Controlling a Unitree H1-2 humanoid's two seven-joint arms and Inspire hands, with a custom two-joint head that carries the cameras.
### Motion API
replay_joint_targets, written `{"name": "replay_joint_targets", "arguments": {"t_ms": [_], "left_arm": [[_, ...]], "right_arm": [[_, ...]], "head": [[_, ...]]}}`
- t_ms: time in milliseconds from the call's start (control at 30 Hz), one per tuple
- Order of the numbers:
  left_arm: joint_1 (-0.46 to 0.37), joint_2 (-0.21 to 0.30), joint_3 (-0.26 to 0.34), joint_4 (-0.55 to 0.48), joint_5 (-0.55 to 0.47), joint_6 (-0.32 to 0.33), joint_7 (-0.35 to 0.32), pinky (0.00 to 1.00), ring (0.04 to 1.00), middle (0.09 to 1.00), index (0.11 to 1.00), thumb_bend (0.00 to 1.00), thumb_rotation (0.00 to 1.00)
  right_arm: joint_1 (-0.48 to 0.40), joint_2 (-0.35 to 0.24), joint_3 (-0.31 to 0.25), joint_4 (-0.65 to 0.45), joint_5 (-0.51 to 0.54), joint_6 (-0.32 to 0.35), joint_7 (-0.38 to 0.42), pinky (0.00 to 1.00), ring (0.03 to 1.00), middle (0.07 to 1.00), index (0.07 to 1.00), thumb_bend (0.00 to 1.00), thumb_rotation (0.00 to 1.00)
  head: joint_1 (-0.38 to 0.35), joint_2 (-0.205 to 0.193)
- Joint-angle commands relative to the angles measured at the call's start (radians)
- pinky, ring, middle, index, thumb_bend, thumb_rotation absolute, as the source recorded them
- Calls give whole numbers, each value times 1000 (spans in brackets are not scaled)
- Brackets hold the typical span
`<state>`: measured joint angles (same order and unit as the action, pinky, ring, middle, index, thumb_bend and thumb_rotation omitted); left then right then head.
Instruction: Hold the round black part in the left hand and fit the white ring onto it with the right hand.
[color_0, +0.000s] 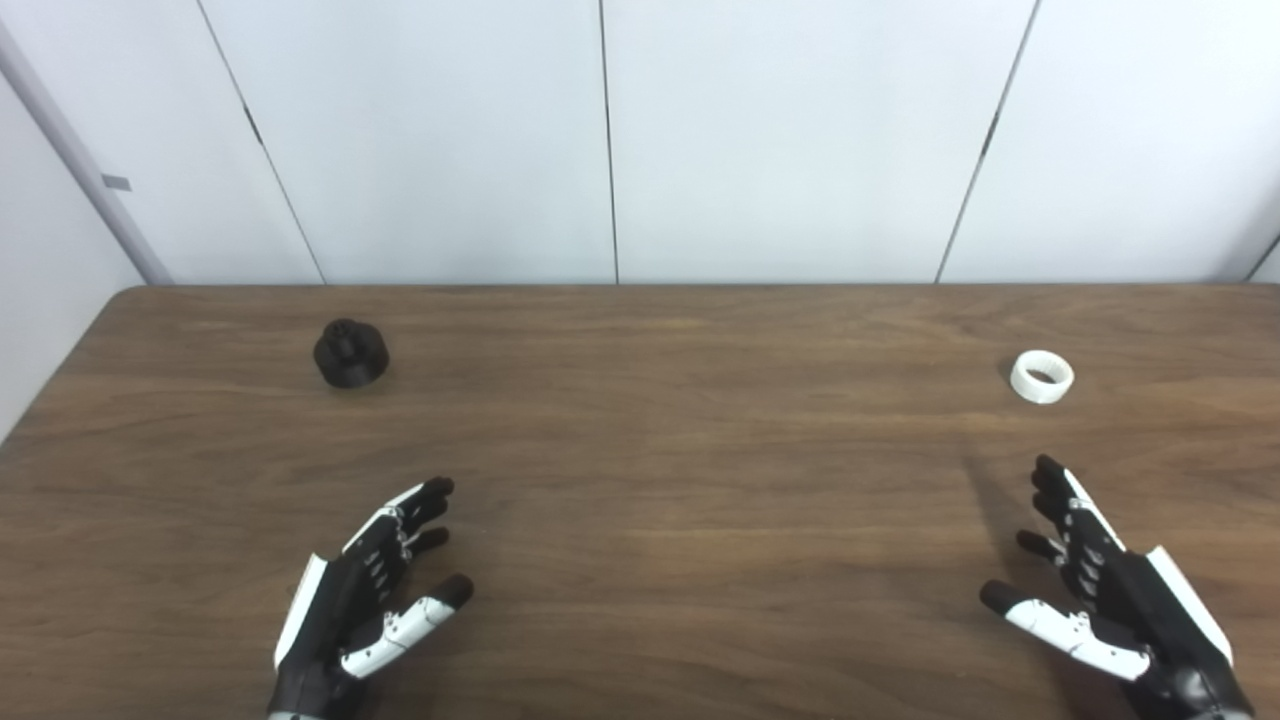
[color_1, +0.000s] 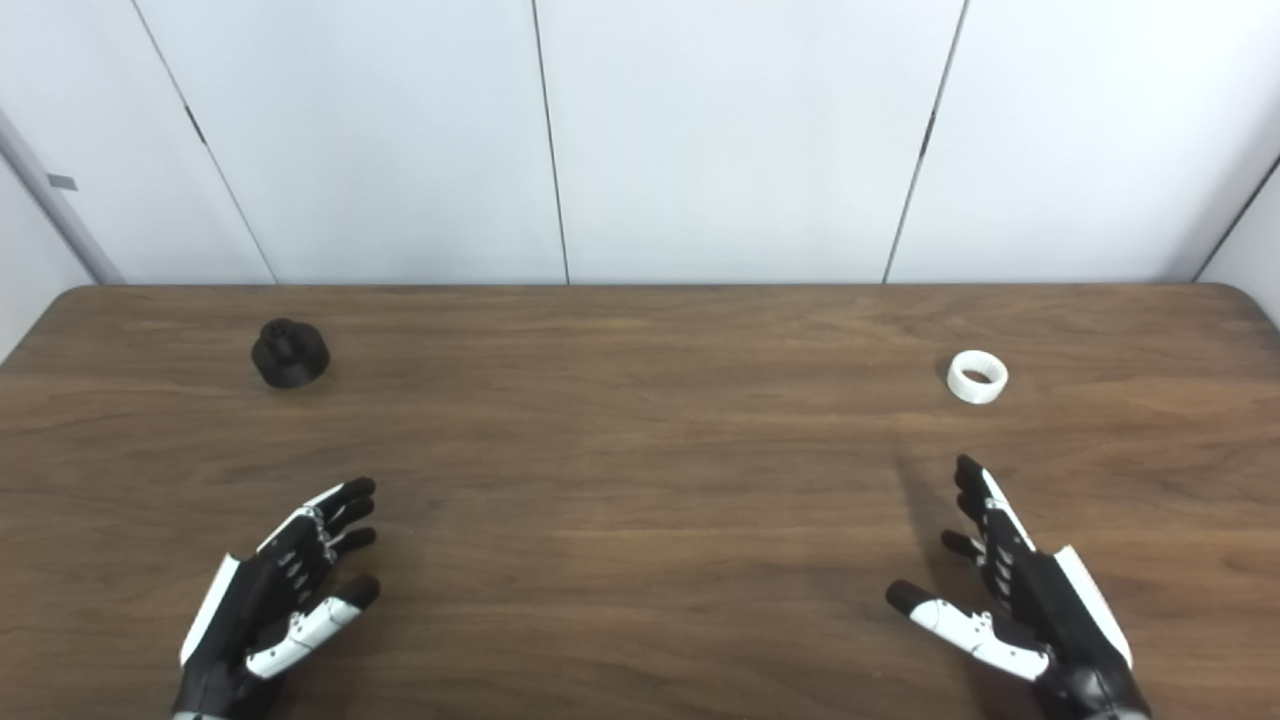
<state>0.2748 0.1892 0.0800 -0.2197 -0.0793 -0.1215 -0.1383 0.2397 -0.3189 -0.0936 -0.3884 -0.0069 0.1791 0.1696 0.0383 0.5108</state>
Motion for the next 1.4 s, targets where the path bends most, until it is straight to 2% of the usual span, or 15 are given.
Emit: {"name": "replay_joint_targets", "arguments": {"t_ms": [0,233,400,433,533,633,800,933,1100,1233,1367], "left_arm": [[16,15,8,9,24,21,11,843,904,918,831,867,429],[17,16,9,5,32,24,13,833,900,913,825,889,441],[16,0,16,9,28,14,24,857,916,920,805,912,371],[16,-4,17,11,43,-8,31,861,920,921,800,915,366],[12,-16,30,0,155,-69,80,909,954,948,758,885,340],[-3,-22,56,-13,268,-102,137,978,986,967,733,834,336],[-25,-15,102,-51,481,-84,230,1000,1000,999,706,870,417],[-54,11,147,-116,571,-23,252,1000,1000,1000,719,917,395],[-89,40,204,-202,624,78,231,1000,1000,1000,770,991,465],[-122,67,241,-264,660,197,195,1000,1000,1000,811,1000,519],[-177,115,268,-293,696,351,131,1000,1000,1000,843,1000,507]], "right_arm": [[1,-6,2,-9,-11,-13,-2,942,987,1000,999,611,407],[2,-4,1,-6,-2,-15,1,958,998,1000,1000,613,410],[1,-4,1,2,-4,-23,-2,948,991,1000,1000,593,396],[0,-4,1,3,-2,-23,-2,946,989,1000,1000,593,397],[-4,-5,-1,6,12,-21,2,962,999,1000,1000,581,372],[-8,-6,-2,11,19,-13,4,981,1000,1000,1000,598,385],[-11,-8,-1,13,15,-5,0,976,1000,1000,1000,619,407],[-13,-9,-1,20,19,-12,1,976,1000,1000,1000,620,412],[-14,-11,-5,27,29,-11,2,983,1000,1000,1000,624,424],[-19,-17,-11,38,54,-6,10,999,1000,1000,1000,648,440],[-24,-25,-16,50,60,-11,13,999,1000,1000,1000,635,439]], "head": [[3,0],[7,-1],[13,-6],[15,-7],[25,-9],[34,-15],[49,-20],[55,-23],[84,-31],[114,-39],[147,-47]]}}
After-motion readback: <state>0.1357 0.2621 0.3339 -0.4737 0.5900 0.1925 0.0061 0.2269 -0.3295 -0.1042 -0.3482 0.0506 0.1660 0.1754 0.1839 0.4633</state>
